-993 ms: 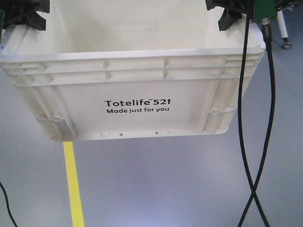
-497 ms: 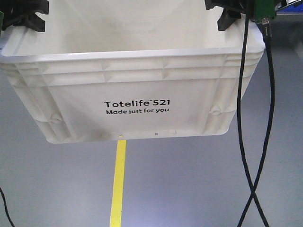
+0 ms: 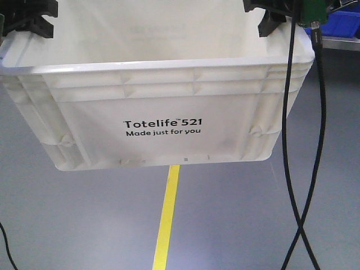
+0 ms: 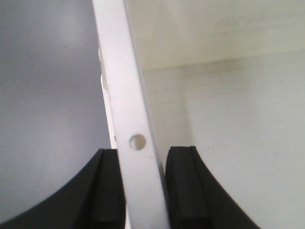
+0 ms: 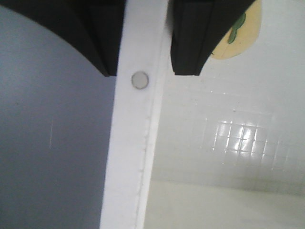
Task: Place moving items into box and shelve
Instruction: 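Hold the tote raised with both grippers while the base drives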
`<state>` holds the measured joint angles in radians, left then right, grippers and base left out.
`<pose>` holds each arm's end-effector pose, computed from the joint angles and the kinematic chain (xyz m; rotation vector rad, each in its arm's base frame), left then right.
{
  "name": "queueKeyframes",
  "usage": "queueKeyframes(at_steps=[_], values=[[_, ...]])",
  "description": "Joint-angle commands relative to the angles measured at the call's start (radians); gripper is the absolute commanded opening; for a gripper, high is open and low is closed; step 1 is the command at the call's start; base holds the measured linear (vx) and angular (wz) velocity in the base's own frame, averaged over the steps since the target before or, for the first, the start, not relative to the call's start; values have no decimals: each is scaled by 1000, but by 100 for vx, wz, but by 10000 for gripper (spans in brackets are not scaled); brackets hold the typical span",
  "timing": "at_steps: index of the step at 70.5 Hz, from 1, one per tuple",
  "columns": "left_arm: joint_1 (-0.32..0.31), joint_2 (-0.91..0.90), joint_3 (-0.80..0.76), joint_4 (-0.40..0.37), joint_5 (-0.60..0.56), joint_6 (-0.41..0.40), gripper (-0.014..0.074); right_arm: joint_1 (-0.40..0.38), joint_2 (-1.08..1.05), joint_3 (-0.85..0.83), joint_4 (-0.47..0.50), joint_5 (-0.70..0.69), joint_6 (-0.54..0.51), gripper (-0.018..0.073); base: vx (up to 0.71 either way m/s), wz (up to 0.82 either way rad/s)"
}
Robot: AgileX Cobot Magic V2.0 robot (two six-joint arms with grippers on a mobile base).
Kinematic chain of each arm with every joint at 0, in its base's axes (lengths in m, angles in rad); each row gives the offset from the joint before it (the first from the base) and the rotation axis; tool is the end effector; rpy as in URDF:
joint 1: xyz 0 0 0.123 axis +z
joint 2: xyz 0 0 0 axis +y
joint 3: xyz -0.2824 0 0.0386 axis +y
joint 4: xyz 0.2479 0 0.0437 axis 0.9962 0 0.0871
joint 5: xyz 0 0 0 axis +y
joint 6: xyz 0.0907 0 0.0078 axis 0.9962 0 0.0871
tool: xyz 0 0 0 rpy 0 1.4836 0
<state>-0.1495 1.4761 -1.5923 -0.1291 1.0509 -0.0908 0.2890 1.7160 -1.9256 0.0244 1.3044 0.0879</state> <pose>0.3079 -0.0567 0.4122 0.0448 2.4257 -0.2744 0.3453 0.1049 0.4141 -0.2603 2.5746 0.1725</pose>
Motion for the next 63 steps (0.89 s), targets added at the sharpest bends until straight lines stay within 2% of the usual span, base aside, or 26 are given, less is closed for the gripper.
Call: queueKeyframes(at_steps=[1,63], values=[[-6,-51,-44,-8,-115,27,-17,-5,-68,-42,-12,-76,-16,-12,44,20],[-6,-51,-44,-8,-115,27,-17,-5,-68,-42,-12,-77,-16,-12,50,13]])
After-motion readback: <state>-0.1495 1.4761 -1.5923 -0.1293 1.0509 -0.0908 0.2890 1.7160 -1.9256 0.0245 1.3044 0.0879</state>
